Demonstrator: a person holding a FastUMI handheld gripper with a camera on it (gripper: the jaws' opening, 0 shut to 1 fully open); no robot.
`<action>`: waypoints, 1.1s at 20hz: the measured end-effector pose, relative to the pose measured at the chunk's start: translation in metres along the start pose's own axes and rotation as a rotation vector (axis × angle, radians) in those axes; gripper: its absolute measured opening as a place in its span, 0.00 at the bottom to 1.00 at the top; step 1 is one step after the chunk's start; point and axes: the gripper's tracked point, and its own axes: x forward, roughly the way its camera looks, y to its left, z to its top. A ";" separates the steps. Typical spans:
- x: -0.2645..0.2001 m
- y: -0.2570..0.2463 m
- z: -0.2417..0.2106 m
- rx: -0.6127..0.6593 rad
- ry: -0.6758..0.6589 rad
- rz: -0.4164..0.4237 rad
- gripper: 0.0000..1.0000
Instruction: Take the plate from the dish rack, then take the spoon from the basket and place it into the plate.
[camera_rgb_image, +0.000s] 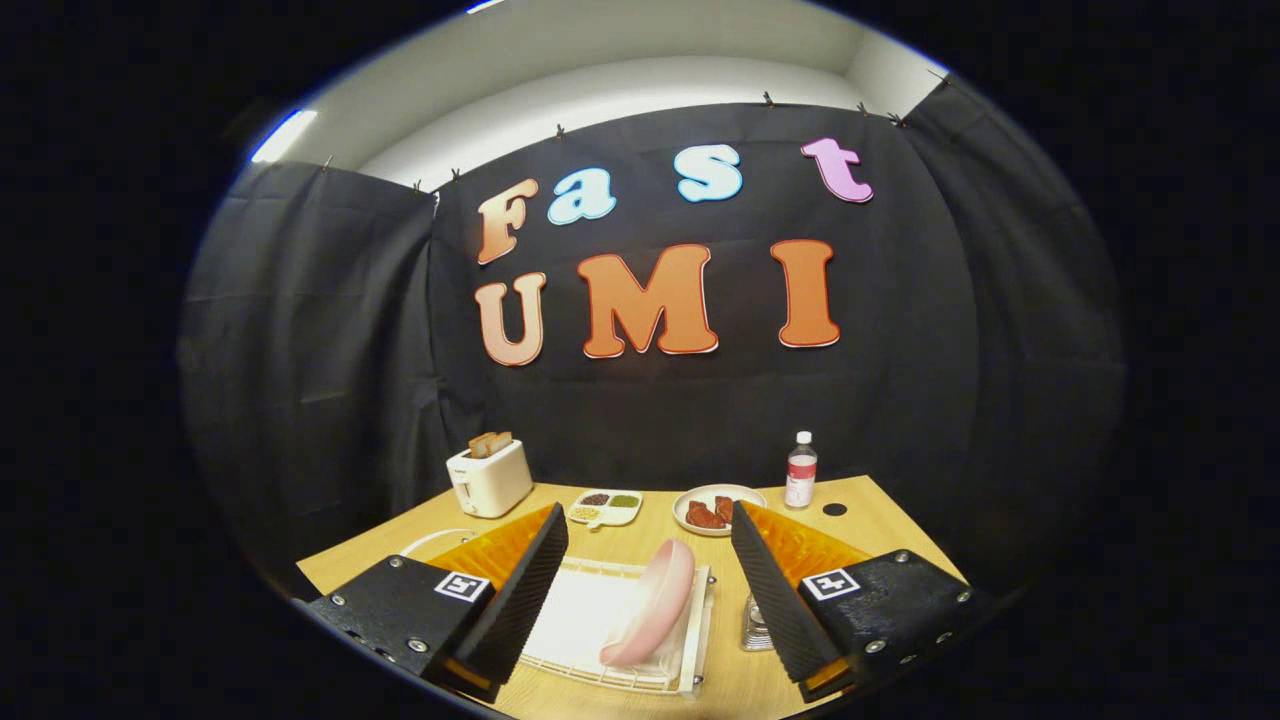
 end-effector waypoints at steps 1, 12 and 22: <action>-0.001 -0.004 -0.001 0.002 0.016 -0.003 0.98; 0.024 0.000 -0.035 -0.016 0.267 0.054 0.97; 0.065 0.006 -0.114 -0.020 0.652 0.014 0.94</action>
